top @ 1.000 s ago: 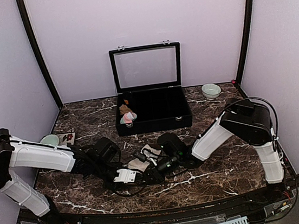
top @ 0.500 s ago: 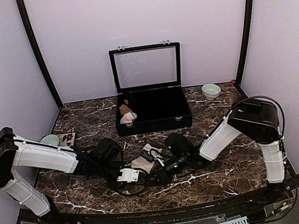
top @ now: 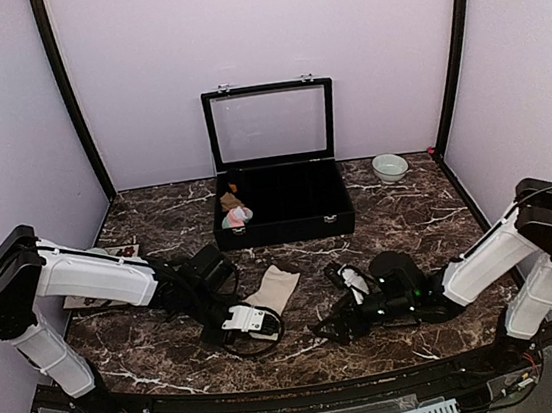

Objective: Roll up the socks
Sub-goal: Roll the sock at the center of the board.

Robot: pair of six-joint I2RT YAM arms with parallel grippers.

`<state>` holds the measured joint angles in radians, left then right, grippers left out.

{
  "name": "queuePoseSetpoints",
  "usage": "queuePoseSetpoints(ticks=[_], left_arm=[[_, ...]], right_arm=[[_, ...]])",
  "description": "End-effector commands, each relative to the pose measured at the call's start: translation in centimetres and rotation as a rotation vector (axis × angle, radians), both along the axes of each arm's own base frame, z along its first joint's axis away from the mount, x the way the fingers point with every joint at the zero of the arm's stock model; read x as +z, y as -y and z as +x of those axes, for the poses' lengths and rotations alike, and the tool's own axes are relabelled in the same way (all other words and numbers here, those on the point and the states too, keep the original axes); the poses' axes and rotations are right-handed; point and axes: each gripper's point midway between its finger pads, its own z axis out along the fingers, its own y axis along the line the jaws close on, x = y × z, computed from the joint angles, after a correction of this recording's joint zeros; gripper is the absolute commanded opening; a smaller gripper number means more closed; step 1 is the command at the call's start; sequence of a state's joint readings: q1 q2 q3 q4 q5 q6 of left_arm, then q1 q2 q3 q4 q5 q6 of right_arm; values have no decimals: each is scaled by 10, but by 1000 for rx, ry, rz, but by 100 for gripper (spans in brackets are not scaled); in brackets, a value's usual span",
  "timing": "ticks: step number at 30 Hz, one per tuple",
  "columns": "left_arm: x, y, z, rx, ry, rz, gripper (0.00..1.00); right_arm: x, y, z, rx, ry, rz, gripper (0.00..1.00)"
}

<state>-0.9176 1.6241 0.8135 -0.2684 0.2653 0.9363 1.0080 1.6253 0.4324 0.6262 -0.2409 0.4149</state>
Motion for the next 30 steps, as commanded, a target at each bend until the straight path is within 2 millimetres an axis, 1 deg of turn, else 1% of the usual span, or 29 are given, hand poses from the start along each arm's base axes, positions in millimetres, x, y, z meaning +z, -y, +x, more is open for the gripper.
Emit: queuePoseSetpoints(ticks=[1,2,3,4,6,8,9,10,11,14,15,16,18,20,22,23,25,26,30], left_arm=[[-15,-23,-26,10,-206,113,0],[-12,-23,-26,28,-247,106,0],[-8,-22,-26,48,-293,95,0],[-5,-20,-25,71,-339,85,0],[-2,-20,-27,99,-416,83,0],[-4,-21,-28,118,-461,99,0],[-4,-21,-28,128,-481,104,0],[-5,-21,-29,137,-507,112,0],[-6,-21,-28,151,-528,121,0],[-10,-21,-26,179,-581,157,0],[-12,-21,-26,187,-591,169,0],[-14,-21,-25,192,-600,180,0],[-15,-19,-23,200,-610,196,0],[-18,-19,-22,207,-621,210,0],[-21,-18,-21,214,-638,228,0],[-23,-18,-21,218,-647,239,0],[-25,-18,-21,225,-666,257,0],[-26,-18,-21,228,-674,265,0],[-29,-18,-17,246,-692,287,0]], right_arm=[[20,37,16,-215,77,107,99],[32,40,16,-239,62,191,99],[33,42,21,-265,51,207,99],[30,37,20,-227,52,177,99],[17,22,12,-100,81,83,99],[4,17,5,-26,121,15,99],[4,16,1,2,148,14,99],[-3,16,-5,36,173,-3,99],[-3,14,-9,58,210,-16,99],[-5,4,-17,106,342,-113,99],[6,-1,-16,104,408,-126,96],[8,-5,-19,112,452,-153,91],[9,-7,-18,114,511,-212,74],[10,-13,-24,140,540,-239,62],[13,-23,-34,193,574,-251,60],[20,-33,-37,211,609,-252,60],[16,-44,-45,275,668,-302,61],[18,-52,-47,305,698,-310,61],[24,-78,-52,399,776,-287,55]])
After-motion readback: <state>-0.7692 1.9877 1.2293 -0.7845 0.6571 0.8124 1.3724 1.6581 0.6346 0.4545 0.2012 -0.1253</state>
